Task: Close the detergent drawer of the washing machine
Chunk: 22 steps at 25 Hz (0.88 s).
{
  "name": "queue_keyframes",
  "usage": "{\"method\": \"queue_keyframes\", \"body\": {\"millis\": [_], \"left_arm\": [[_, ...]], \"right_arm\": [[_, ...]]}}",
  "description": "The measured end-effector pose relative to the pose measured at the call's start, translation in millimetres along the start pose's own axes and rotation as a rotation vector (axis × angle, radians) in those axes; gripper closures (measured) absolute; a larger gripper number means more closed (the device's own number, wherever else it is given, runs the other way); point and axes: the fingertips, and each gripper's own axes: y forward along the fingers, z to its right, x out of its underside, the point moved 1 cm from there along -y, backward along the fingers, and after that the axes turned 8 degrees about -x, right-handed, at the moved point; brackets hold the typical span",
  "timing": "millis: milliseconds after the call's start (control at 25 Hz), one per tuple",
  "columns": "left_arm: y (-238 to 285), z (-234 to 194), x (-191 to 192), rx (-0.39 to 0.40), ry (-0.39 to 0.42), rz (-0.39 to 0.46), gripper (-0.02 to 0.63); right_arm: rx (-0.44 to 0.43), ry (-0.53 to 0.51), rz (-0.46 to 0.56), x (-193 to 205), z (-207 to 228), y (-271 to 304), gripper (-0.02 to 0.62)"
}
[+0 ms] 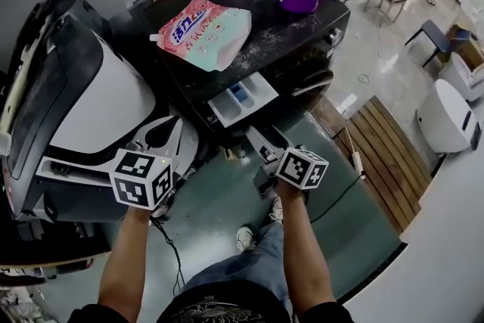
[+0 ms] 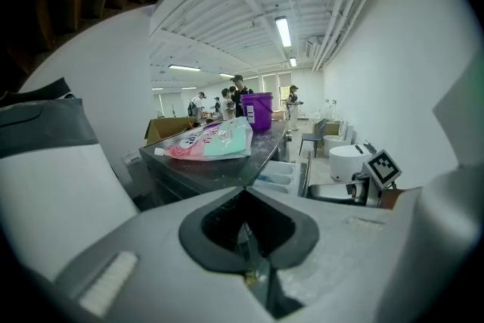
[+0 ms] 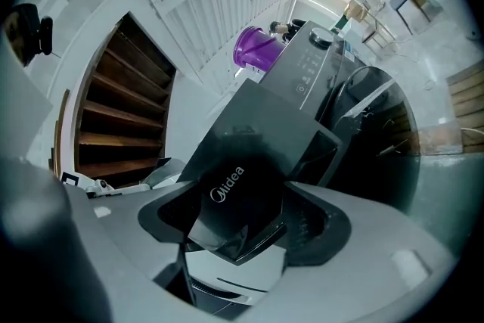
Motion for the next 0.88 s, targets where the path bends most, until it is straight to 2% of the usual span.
{"method": "queue_keyframes", "body": {"millis": [880], "left_arm": [[6, -37, -1, -0.114, -0.093, -0.022, 0.606]], "right_arm": [[-0.031, 0.039, -0.096, -6, 10, 53, 0.261]]}}
